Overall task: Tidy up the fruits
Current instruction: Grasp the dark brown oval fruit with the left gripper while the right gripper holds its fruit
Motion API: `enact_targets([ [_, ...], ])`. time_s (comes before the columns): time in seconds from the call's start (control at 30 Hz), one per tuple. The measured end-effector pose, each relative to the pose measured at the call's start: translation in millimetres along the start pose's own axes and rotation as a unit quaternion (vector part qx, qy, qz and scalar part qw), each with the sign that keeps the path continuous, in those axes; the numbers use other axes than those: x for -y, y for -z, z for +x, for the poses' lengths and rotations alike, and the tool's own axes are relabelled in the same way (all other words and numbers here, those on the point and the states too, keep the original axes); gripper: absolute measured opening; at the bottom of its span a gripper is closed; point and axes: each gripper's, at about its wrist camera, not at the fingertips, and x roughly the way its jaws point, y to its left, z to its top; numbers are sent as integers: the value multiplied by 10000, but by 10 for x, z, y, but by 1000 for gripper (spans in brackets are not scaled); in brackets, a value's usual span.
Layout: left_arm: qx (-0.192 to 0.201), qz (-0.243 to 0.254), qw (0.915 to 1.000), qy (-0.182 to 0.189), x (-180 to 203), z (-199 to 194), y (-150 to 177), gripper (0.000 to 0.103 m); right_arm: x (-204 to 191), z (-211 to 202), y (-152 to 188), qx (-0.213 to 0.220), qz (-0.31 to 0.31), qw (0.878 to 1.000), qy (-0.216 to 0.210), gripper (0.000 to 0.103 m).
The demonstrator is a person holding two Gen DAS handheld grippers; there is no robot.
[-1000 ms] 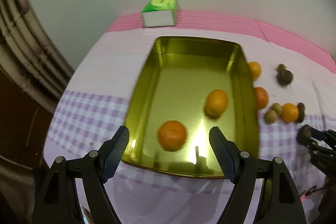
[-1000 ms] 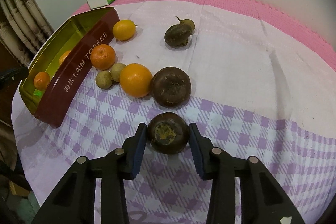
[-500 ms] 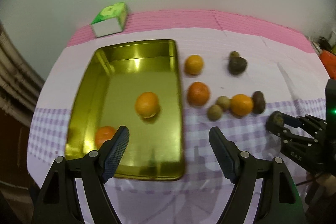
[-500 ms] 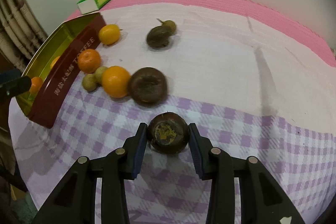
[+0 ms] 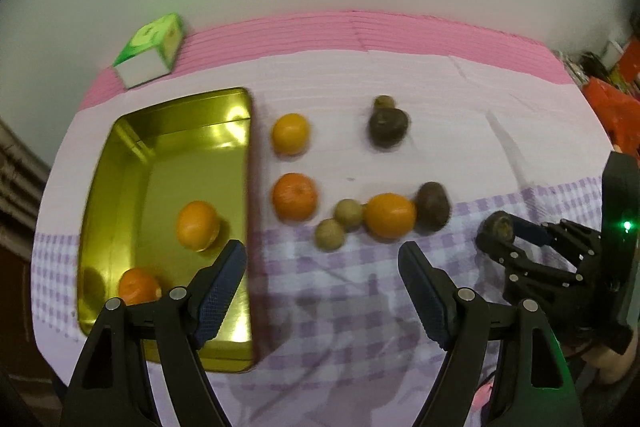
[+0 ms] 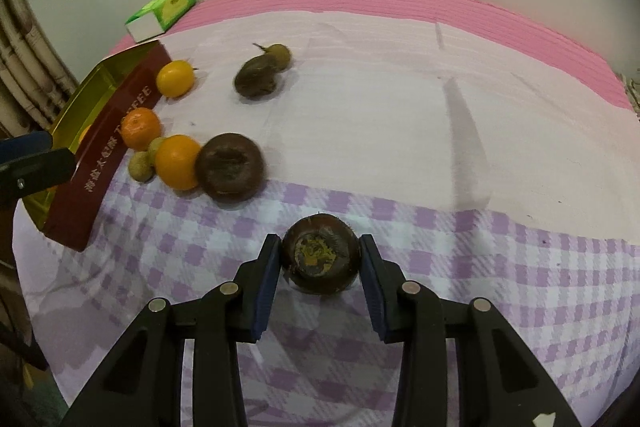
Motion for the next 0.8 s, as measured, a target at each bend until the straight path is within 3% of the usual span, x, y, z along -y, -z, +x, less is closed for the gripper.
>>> enact_targets([
  [0.5,-168,626,9967,483,613,370,-312,75,560,-147,111,-144,673,9971,316,36],
  [0.57,-235,702,9958,540,679,410,-356,67,581,-149,116,-131,723,9969,276,36],
  [0.8,-608,863,9926,596,845,629,-530,54,570,-148,107,-116,749,9968,248,37],
])
